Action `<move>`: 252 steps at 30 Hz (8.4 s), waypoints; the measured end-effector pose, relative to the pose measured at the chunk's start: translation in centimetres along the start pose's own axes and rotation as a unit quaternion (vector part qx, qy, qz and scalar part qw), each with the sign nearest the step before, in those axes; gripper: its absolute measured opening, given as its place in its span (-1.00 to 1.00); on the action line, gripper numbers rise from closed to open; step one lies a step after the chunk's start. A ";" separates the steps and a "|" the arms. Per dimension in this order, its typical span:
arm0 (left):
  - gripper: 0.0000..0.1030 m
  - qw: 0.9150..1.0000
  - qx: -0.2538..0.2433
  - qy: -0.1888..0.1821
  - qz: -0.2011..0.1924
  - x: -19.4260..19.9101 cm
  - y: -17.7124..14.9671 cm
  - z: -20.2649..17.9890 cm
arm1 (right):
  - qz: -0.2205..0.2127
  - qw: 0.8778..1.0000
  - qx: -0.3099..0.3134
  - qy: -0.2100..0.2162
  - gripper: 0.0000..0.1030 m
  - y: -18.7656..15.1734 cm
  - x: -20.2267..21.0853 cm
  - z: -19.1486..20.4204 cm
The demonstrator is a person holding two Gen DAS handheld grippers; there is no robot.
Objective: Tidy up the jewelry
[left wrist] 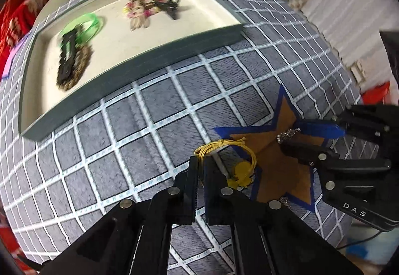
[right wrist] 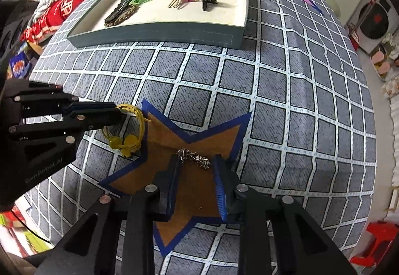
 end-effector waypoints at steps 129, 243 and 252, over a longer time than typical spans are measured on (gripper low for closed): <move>-0.77 0.985 0.110 0.125 -0.052 -0.9 12.2 12.6 | -0.012 0.983 -0.148 0.113 -0.18 18.9 -4.0 -2.6; 1.00 0.962 0.166 0.171 -0.130 23.7 -6.4 8.3 | -0.134 0.985 -0.097 -0.056 0.99 4.5 20.8 7.0; 1.00 0.947 0.198 0.196 -0.157 26.2 -6.3 7.3 | -0.166 0.981 -0.069 -0.078 0.99 4.3 23.8 7.4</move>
Point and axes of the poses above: each gripper's, at about its wrist camera, not at the fingertips, and x roughly against the way its jaws point, z to its left, y to its top, the point moved 8 cm from there along -x, roughly the way its jaws point, and after that the axes turned 2 degrees about y, right-handed, at the moved point
